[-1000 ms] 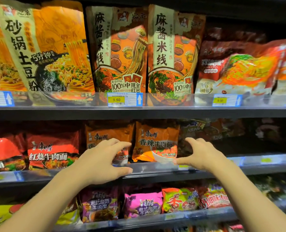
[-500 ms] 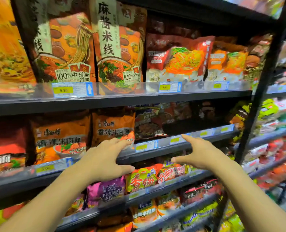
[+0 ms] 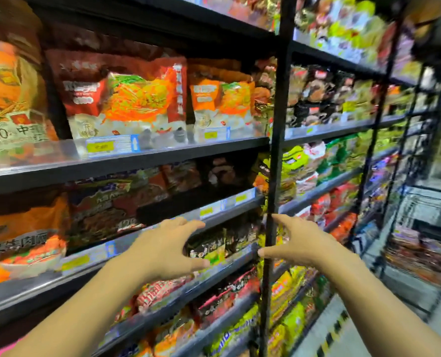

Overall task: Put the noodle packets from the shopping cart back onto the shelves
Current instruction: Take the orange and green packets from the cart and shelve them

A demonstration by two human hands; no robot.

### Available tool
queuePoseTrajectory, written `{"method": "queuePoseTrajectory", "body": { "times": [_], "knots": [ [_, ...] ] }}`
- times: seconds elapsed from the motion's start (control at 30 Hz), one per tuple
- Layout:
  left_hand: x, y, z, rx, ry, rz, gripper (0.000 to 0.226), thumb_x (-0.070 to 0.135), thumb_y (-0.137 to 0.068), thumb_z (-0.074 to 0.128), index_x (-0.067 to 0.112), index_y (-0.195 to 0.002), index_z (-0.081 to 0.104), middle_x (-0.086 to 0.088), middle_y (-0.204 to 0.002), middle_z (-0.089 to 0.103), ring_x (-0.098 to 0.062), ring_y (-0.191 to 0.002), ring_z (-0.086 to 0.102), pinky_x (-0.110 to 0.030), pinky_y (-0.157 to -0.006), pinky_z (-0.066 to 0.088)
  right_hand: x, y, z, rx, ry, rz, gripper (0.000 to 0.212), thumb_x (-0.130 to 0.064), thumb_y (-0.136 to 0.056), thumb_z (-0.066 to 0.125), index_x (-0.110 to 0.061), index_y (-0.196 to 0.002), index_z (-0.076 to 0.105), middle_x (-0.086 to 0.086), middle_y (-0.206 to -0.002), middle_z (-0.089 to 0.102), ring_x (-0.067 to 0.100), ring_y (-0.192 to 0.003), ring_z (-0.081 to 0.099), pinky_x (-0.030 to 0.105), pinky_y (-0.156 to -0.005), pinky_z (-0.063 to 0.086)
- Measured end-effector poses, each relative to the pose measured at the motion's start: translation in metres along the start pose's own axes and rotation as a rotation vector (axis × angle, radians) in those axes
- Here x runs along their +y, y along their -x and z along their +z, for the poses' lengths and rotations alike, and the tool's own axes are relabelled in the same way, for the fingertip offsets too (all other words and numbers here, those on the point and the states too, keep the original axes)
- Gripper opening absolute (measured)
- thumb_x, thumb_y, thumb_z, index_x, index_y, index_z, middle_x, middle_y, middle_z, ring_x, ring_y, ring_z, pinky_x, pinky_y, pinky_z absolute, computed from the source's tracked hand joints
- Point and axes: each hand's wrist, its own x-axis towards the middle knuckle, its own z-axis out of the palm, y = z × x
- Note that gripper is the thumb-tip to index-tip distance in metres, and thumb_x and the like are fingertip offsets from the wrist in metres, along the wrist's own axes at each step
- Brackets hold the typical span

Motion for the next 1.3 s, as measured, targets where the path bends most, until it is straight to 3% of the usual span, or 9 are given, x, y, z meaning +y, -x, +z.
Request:
{"method": "queuePoseTrajectory", "body": {
  "times": [0.1,0.27,0.43,0.63,0.8,1.03,1.17,1.3],
  "knots": [
    [0.049,-0.045,0.009,-0.032,0.008,0.037,0.086,0.075,-0.084,0.057,0.047,-0.155,0.019,0.01,-0.161,0.028,-0.019,-0.147,0.031,-0.042,-0.112,0.039,0.058,-0.007,-0.014,0.004,-0.002,0.031,0.117,-0.085,-0.063,0.07,-0.037,-0.16,0.025,0.002,-0.16,0.039,0.027,-0.146,0.038,0.048,-0.113,0.043],
    [0.131,-0.115,0.034,-0.066,0.049,0.147,0.083,0.075,-0.082,0.058,0.046,-0.153,0.024,0.013,-0.156,0.033,-0.016,-0.145,0.034,-0.044,-0.11,0.042,0.15,-0.009,-0.031,0.056,0.006,0.106,0.123,-0.09,-0.056,0.065,-0.04,-0.16,0.023,0.004,-0.158,0.04,0.028,-0.143,0.041,0.046,-0.113,0.043],
    [0.216,-0.176,0.061,-0.1,0.072,0.262,0.084,0.077,-0.081,0.058,0.049,-0.153,0.024,0.014,-0.155,0.034,-0.016,-0.142,0.039,-0.043,-0.107,0.044,0.232,-0.004,-0.047,0.064,0.039,0.242,0.114,-0.084,-0.068,0.067,-0.041,-0.16,0.014,0.004,-0.163,0.032,0.03,-0.147,0.034,0.049,-0.114,0.041],
    [0.29,-0.244,0.077,-0.181,0.09,0.375,0.086,0.078,-0.082,0.056,0.048,-0.154,0.022,0.014,-0.164,0.024,-0.014,-0.148,0.032,-0.046,-0.112,0.042,0.311,-0.004,-0.067,0.078,0.017,0.371,0.108,-0.079,-0.072,0.069,-0.041,-0.16,0.019,0.002,-0.164,0.032,0.029,-0.147,0.036,0.048,-0.111,0.045],
    [0.342,-0.307,0.091,-0.175,0.089,0.471,0.086,0.077,-0.081,0.057,0.045,-0.154,0.024,0.009,-0.159,0.032,-0.016,-0.144,0.037,-0.04,-0.109,0.043,0.375,-0.022,-0.077,0.118,0.007,0.475,0.111,-0.082,-0.066,0.07,-0.04,-0.159,0.024,0.003,-0.159,0.038,0.03,-0.145,0.038,0.051,-0.114,0.042],
    [0.417,-0.428,0.114,-0.174,0.13,0.584,0.094,0.085,-0.069,0.049,0.048,-0.152,0.023,0.012,-0.157,0.034,-0.016,-0.144,0.039,-0.046,-0.109,0.045,0.463,-0.082,-0.103,0.163,0.015,0.596,0.111,-0.081,-0.063,0.068,-0.043,-0.157,0.024,0.001,-0.156,0.044,0.025,-0.139,0.047,0.046,-0.109,0.048],
    [0.46,-0.505,0.112,-0.194,0.158,0.629,0.086,0.078,-0.079,0.056,0.049,-0.153,0.021,0.011,-0.16,0.031,-0.016,-0.146,0.037,-0.044,-0.109,0.044,0.511,-0.134,-0.126,0.164,-0.011,0.638,0.115,-0.084,-0.056,0.066,-0.043,-0.156,0.026,0.002,-0.153,0.048,0.026,-0.137,0.049,0.046,-0.109,0.048],
    [0.497,-0.577,0.114,-0.179,0.142,0.656,0.087,0.078,-0.079,0.055,0.046,-0.153,0.023,0.011,-0.155,0.036,-0.017,-0.141,0.043,-0.045,-0.107,0.046,0.558,-0.178,-0.147,0.199,-0.045,0.656,0.106,-0.071,-0.067,0.078,-0.036,-0.157,0.032,-0.003,-0.151,0.049,0.019,-0.134,0.052,0.042,-0.111,0.047]
  ]
}}
